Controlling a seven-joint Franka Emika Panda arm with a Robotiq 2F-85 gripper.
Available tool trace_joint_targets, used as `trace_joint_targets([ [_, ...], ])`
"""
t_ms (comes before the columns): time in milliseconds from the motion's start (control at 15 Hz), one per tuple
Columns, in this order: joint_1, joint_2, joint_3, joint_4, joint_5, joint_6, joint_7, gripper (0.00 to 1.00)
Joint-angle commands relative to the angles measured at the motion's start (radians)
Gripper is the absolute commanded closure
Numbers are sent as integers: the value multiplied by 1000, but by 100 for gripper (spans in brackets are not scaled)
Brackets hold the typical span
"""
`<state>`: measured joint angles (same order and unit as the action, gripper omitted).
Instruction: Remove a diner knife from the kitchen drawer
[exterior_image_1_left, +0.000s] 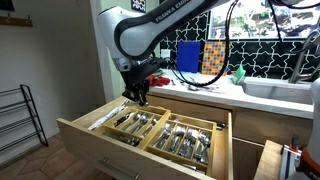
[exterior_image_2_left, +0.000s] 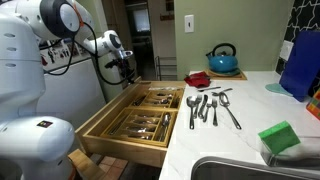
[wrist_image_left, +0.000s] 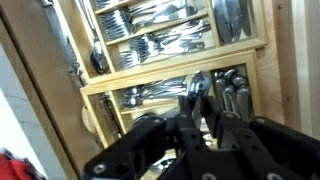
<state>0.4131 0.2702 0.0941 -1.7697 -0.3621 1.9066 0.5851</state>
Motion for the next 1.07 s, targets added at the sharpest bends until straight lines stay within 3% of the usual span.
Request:
trace_joint_targets([
  [0, -16, -83, -2, -56, -126, -77, 147, 89],
  [600, -82, -98, 8, -42, -274, -435, 390, 89],
  [1000, -133, -109, 5, -57, -311, -565, 458, 89],
])
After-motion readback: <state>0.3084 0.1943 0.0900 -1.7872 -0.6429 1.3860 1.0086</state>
